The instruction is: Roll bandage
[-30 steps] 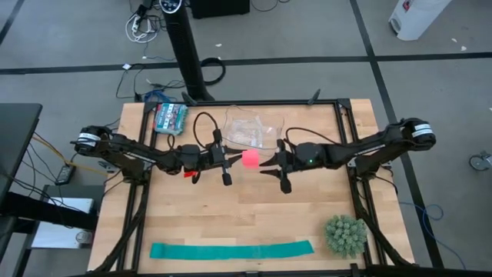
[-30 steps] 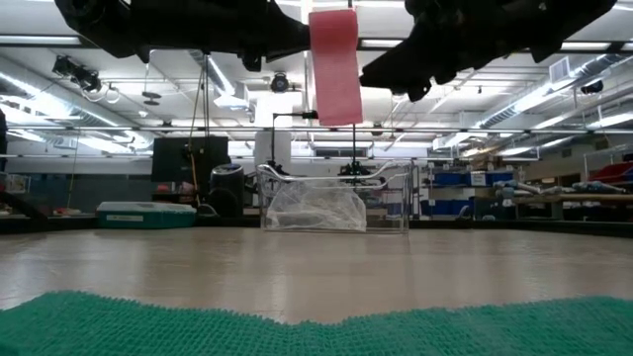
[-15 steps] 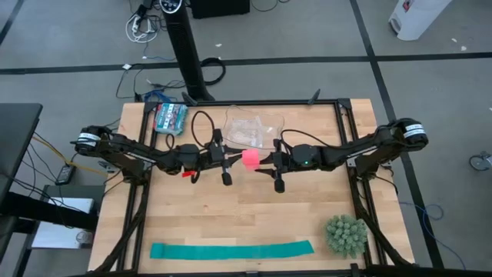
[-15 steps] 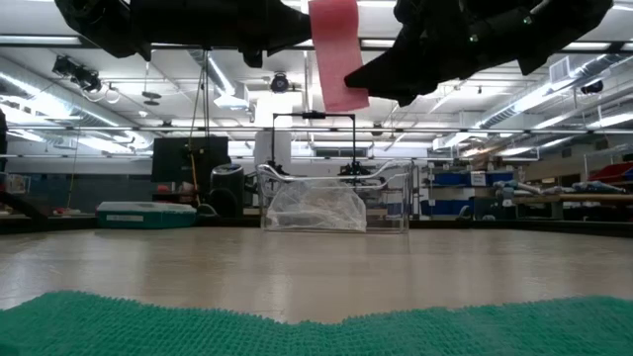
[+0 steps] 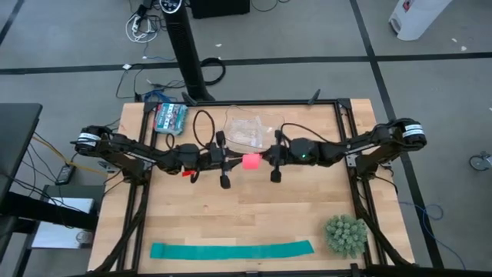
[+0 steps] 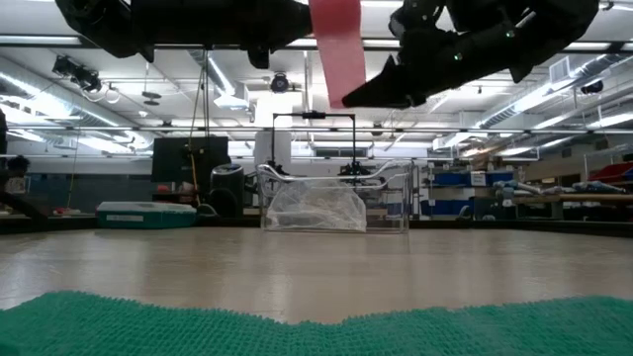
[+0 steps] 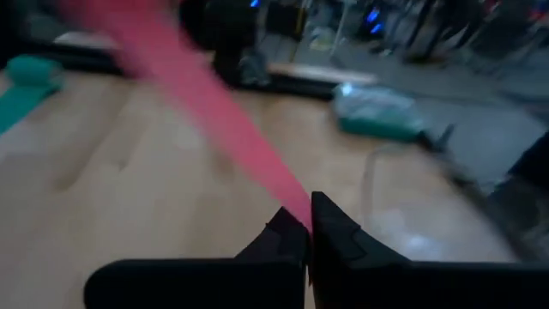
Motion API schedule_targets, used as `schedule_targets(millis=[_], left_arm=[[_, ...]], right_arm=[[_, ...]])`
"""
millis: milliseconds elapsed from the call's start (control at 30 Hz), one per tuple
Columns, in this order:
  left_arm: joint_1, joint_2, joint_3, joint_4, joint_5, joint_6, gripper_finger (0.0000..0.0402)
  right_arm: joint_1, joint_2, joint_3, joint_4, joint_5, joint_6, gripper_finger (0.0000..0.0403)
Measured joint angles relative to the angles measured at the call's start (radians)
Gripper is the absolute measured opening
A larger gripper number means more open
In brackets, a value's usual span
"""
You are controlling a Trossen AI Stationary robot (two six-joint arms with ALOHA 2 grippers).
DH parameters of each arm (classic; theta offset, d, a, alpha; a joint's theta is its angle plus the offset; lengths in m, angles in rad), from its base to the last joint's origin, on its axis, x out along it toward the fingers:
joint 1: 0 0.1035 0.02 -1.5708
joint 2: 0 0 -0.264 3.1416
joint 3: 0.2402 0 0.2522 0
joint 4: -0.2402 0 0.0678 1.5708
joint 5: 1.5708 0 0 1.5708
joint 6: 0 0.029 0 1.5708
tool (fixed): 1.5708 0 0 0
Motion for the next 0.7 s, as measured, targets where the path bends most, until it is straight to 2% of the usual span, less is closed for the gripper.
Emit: schedule_targets(millis=[300,567,700], left_arm=[[0.001,0.029,0.0,-0.056,0.031,-0.06,0.003],[0.006,0.09,0.001,0.003,0.03,-0.067,0.003],[0.018,0.09,0.001,0.018,0.031,-0.09,0.003]], right_arm=[[-0.047,-0.049,0.013,0.123,-0.062,-0.092,0.0],[-0.022,-0.047,0.109,0.056,-0.077,-0.173,0.0],[0.002,-0.047,0.166,-0.045,-0.147,-0.193,0.0]])
